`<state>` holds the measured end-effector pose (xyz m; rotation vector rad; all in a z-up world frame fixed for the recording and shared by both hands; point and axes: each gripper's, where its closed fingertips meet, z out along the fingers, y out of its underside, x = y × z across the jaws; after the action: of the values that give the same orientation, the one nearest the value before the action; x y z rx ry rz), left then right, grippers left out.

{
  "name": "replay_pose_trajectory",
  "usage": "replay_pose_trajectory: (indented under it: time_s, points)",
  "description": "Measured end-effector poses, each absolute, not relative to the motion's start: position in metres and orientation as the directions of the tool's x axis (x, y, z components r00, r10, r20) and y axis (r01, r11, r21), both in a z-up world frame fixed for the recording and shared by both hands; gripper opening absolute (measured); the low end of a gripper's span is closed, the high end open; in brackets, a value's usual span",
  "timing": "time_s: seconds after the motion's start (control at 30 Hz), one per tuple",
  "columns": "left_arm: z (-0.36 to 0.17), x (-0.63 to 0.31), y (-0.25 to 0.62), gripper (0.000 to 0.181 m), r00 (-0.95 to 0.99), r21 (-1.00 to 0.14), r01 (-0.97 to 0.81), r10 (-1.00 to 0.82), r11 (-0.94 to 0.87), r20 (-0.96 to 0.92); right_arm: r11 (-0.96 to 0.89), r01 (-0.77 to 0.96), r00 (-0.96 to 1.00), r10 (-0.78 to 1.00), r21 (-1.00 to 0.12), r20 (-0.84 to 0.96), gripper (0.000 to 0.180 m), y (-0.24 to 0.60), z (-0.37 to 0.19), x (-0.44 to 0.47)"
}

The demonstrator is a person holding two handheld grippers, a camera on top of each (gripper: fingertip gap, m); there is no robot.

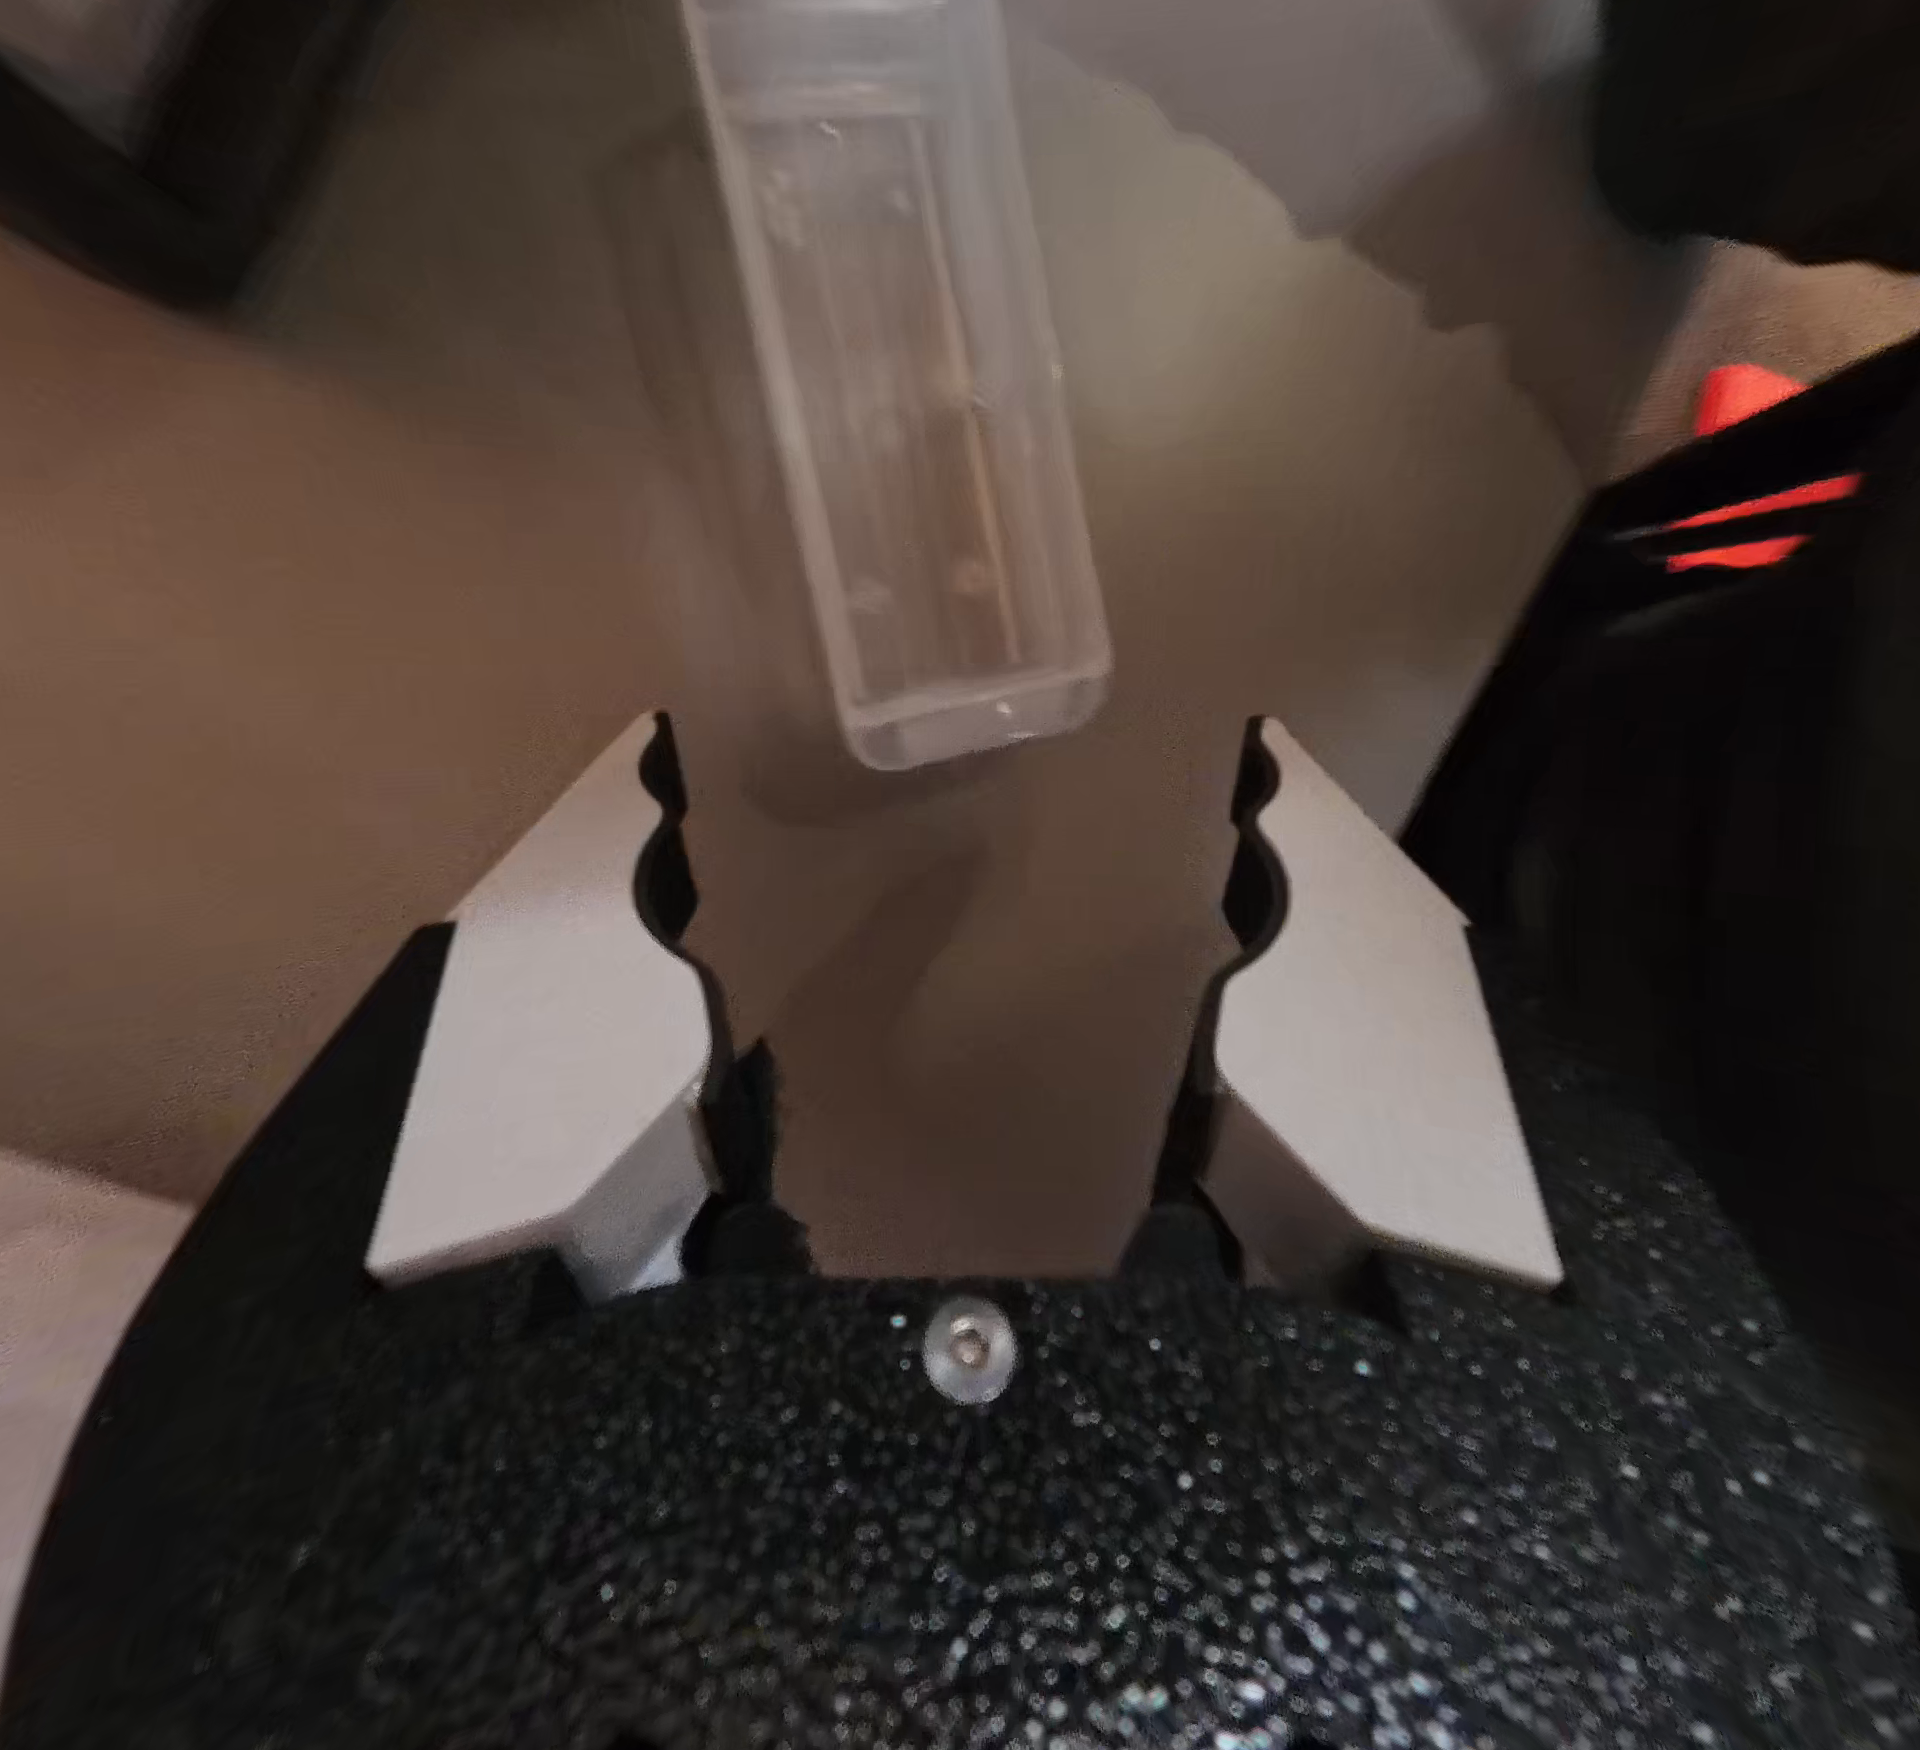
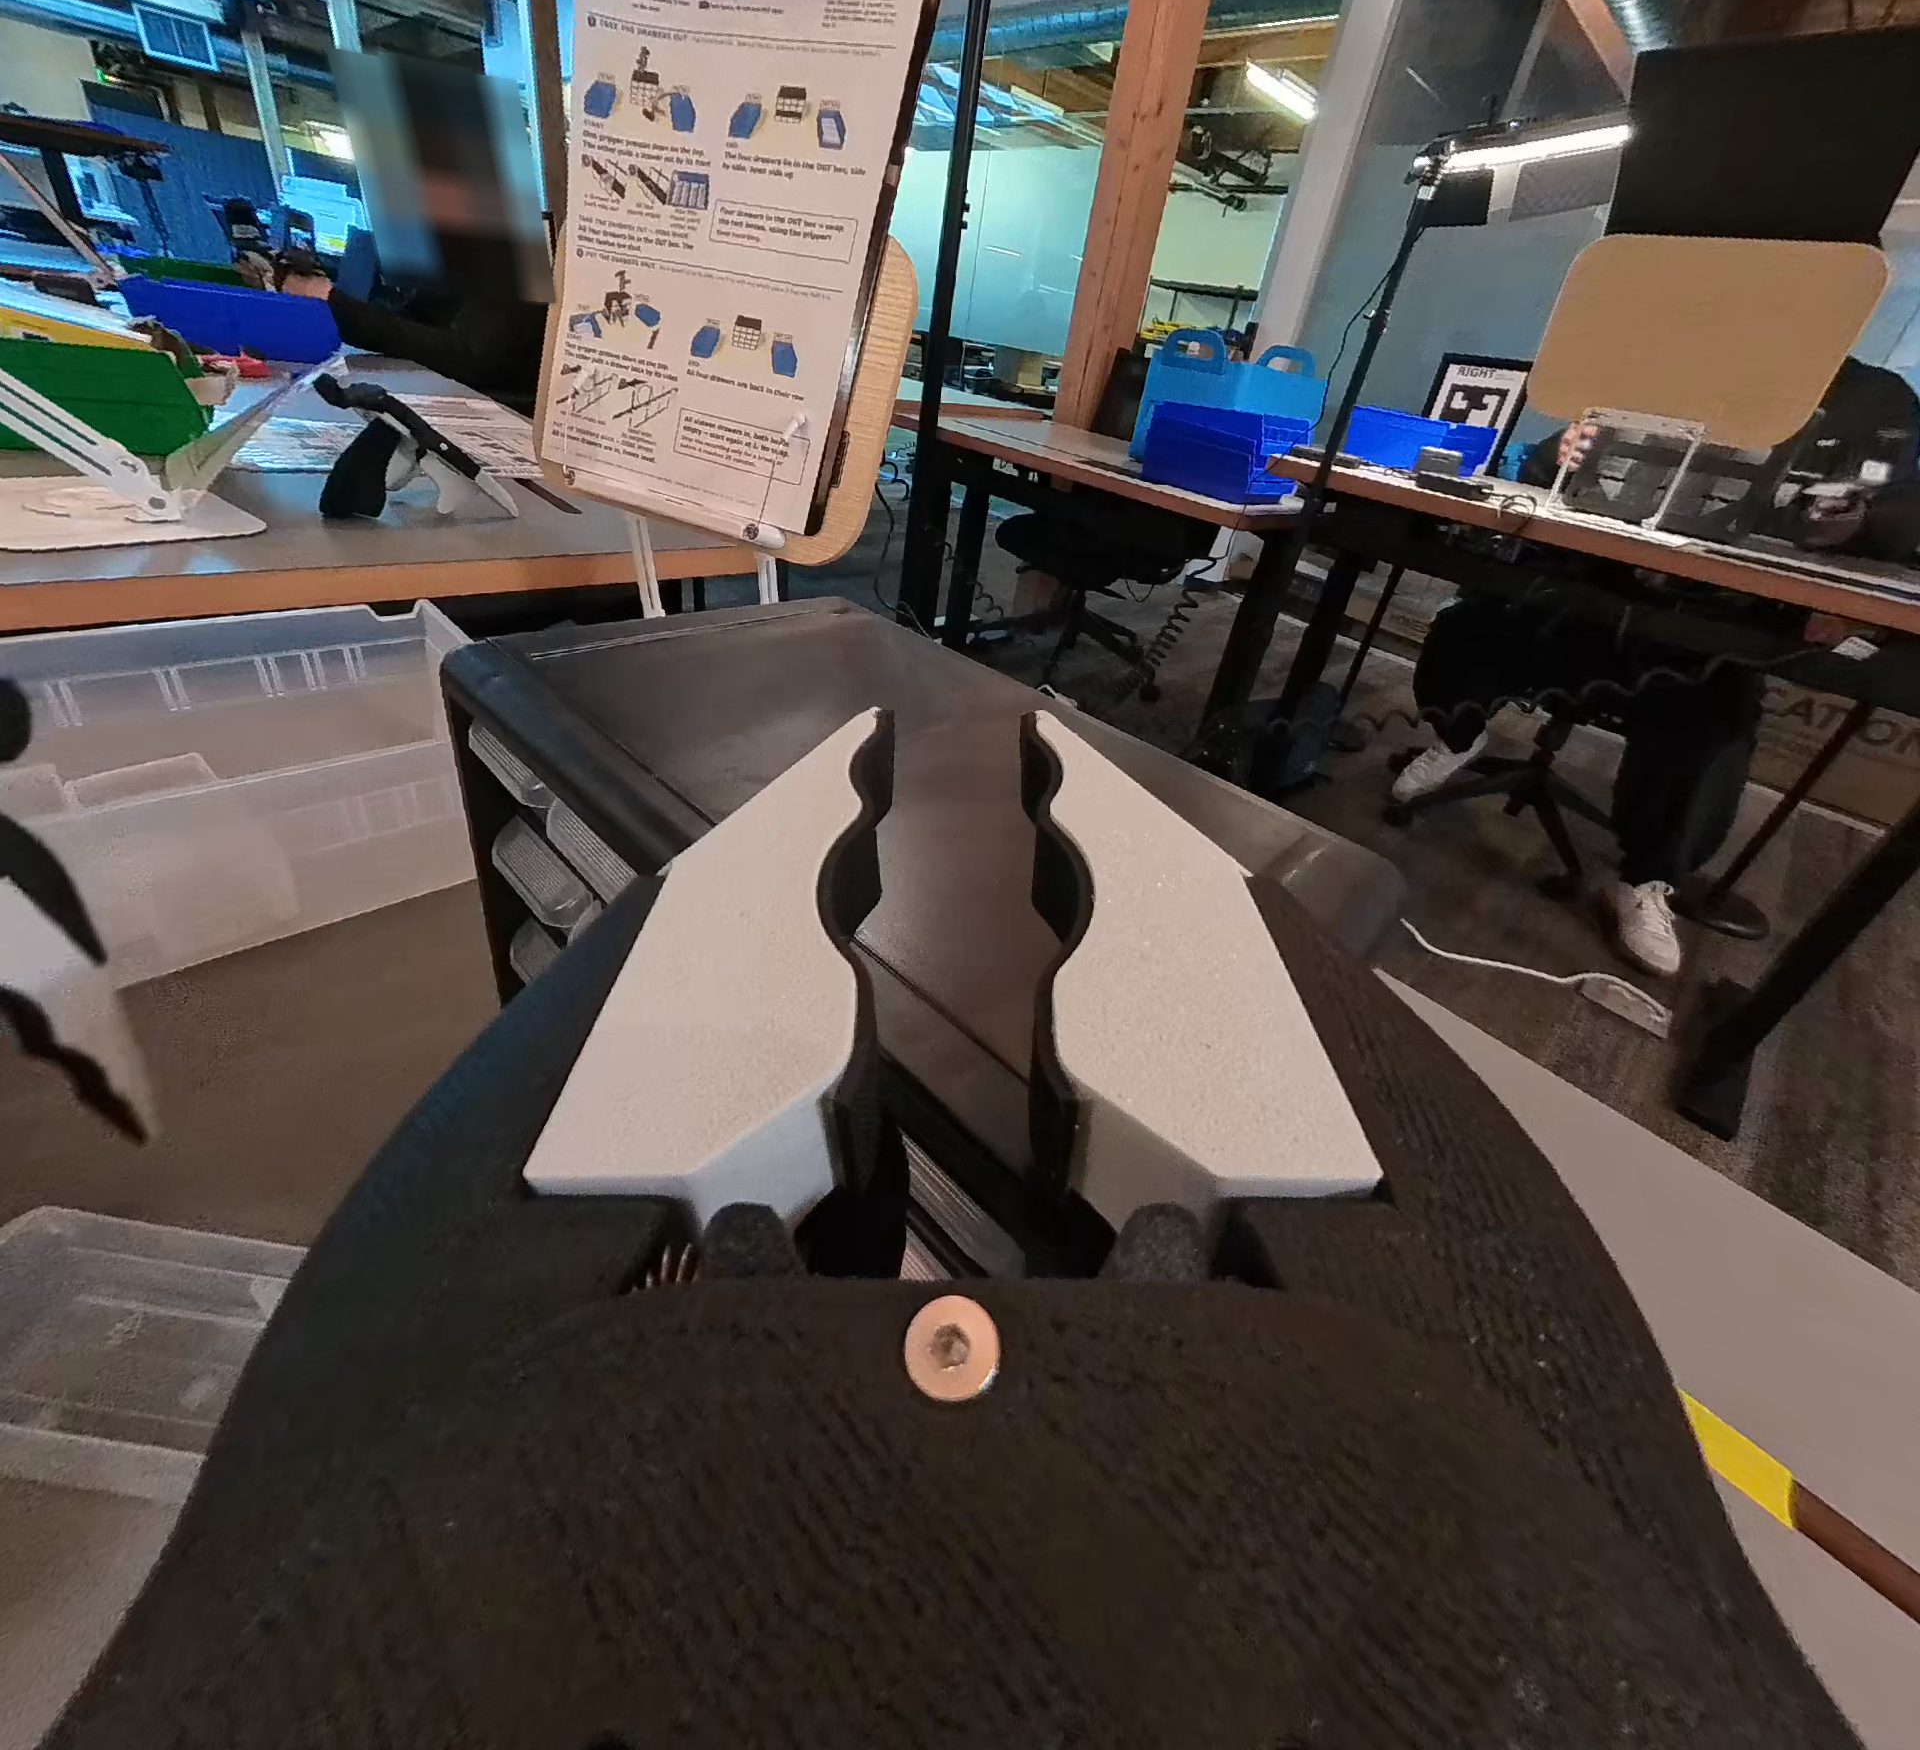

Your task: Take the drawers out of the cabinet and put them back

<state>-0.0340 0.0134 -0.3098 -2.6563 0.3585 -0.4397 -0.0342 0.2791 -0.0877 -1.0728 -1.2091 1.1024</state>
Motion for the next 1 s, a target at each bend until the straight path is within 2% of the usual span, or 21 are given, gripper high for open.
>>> replay_pose_trajectory:
  time_s: [0.03,0.13,0.3,0.4,0.47,0.53,0.6,0.7,0.77,0.8,0.87,1.0]
  points:
    - [-0.314,-0.028,0.008,0.106,0.907,-0.434,-0.171,-0.314,-0.884,0.282,0.15,-0.054,0.039,0.988,-0.987,0.148,0.023,0.279,-0.088,-0.034]
    - [-0.326,-0.01,-0.003,0.105,0.887,-0.427,-0.209,-0.354,-0.88,0.296,0.153,-0.051,0.042,0.988,-0.987,0.151,0.023,0.279,-0.088,-0.034]
    - [-0.323,0.019,-0.004,0.101,0.866,-0.493,-0.277,-0.437,-0.824,0.243,0.153,-0.052,0.045,0.988,-0.987,0.151,0.024,0.279,-0.088,-0.034]
    - [-0.312,0.014,0.009,0.099,0.883,-0.573,-0.359,-0.467,-0.737,0.047,0.149,-0.057,0.043,0.988,-0.987,0.146,0.024,0.279,-0.088,-0.034]
    - [-0.308,0.014,0.016,0.098,0.835,-0.584,-0.512,-0.525,-0.63,-0.166,0.146,-0.059,0.041,0.989,-0.988,0.144,0.024,0.28,-0.087,-0.034]
    - [-0.314,0.024,0.017,0.093,0.699,-0.518,-0.701,-0.616,-0.49,-0.362,0.144,-0.062,0.04,0.989,-0.988,0.142,0.024,0.28,-0.087,-0.034]
    - [-0.323,0.022,0.017,0.078,0.499,-0.357,-0.865,-0.668,-0.352,-0.552,0.141,-0.065,0.038,0.99,-0.988,0.139,0.024,0.279,-0.087,-0.034]
    - [-0.334,0.008,0.019,0.055,0.291,-0.154,-0.954,-0.687,-0.256,-0.666,0.138,-0.069,0.034,0.99,-0.988,0.136,0.024,0.279,-0.087,-0.034]
    - [-0.337,0.001,0.02,0.04,0.25,-0.106,-0.964,-0.693,-0.245,-0.676,0.139,-0.068,0.034,0.99,-0.988,0.137,0.024,0.279,-0.087,-0.034]
    - [-0.334,-0.001,0.023,0.018,0.214,-0.08,-0.971,-0.677,-0.223,-0.704,0.139,-0.068,0.034,0.99,-0.988,0.136,0.024,0.279,-0.087,-0.034]
    - [-0.33,-0.003,0.025,0.016,0.157,-0.028,-0.98,-0.668,-0.199,-0.728,0.135,-0.071,0.031,0.991,-0.988,0.133,0.024,0.279,-0.086,-0.033]
    - [-0.31,0.002,0.038,0.016,0.247,-0.1,-0.959,-0.613,-0.264,-0.75,0.13,-0.076,0.027,0.991,-0.989,0.128,0.024,0.279,-0.086,-0.033]
